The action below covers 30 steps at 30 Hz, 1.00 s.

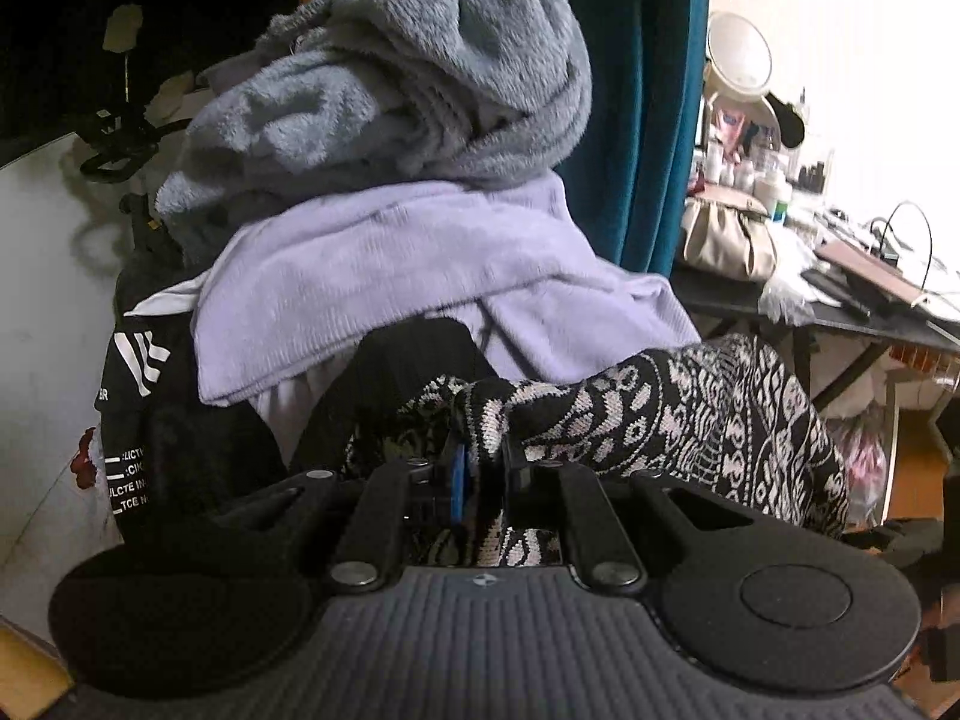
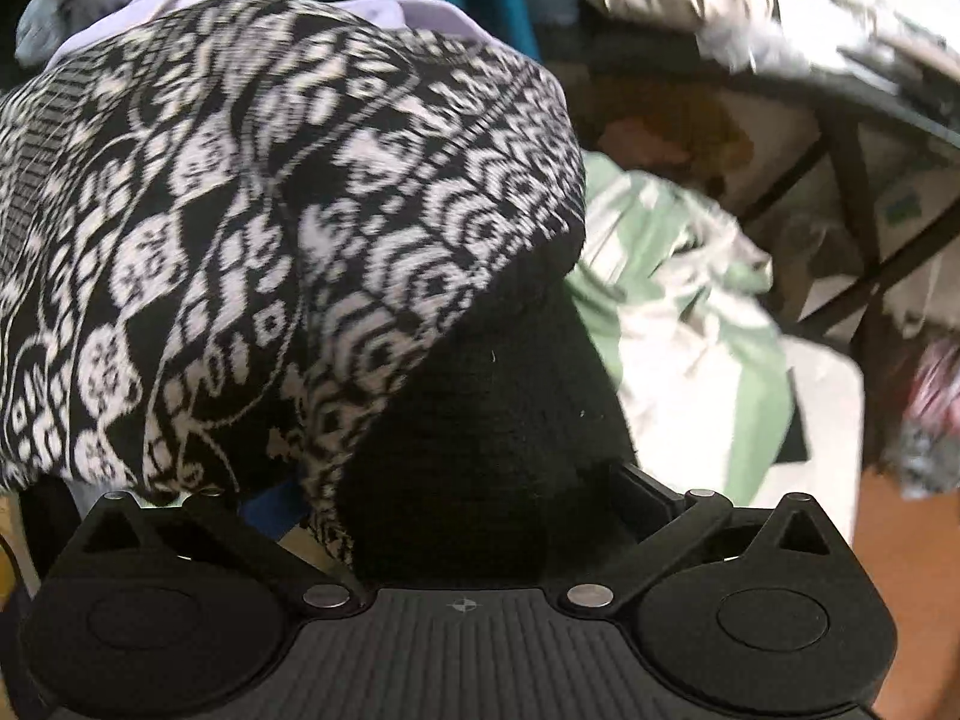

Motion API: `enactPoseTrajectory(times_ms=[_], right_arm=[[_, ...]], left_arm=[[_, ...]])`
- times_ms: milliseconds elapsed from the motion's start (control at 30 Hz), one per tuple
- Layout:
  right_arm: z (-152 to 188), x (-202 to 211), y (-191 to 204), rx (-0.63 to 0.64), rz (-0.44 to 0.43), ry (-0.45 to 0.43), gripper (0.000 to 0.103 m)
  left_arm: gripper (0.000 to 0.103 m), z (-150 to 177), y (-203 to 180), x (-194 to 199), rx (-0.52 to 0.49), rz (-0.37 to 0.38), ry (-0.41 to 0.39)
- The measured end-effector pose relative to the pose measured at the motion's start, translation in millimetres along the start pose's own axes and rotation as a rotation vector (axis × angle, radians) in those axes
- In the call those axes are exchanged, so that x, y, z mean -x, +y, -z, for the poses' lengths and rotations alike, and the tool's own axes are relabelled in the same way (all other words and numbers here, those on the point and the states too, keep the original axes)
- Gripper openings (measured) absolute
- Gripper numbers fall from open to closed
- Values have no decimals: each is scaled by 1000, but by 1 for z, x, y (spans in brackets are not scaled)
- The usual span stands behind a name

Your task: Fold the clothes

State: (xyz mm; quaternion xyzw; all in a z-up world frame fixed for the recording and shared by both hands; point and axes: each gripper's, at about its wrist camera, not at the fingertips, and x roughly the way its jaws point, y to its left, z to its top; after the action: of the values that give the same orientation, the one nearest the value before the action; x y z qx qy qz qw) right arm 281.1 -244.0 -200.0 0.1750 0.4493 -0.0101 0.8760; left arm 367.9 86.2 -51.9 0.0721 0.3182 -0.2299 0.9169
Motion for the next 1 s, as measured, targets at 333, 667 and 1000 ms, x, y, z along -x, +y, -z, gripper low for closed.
enactPoseTrajectory(times_ms=[333,667,1000], right_arm=[[12,20,-3,-2,-118,-7,32],[22,42,-1,212,-39,28,78],[12,8,-25,144,63,22,98]], left_arm=[[12,5,-7,-2,15,-29,19],[12,14,-9,3,40,-49,39],[13,19,-9,1,35,-71,69]])
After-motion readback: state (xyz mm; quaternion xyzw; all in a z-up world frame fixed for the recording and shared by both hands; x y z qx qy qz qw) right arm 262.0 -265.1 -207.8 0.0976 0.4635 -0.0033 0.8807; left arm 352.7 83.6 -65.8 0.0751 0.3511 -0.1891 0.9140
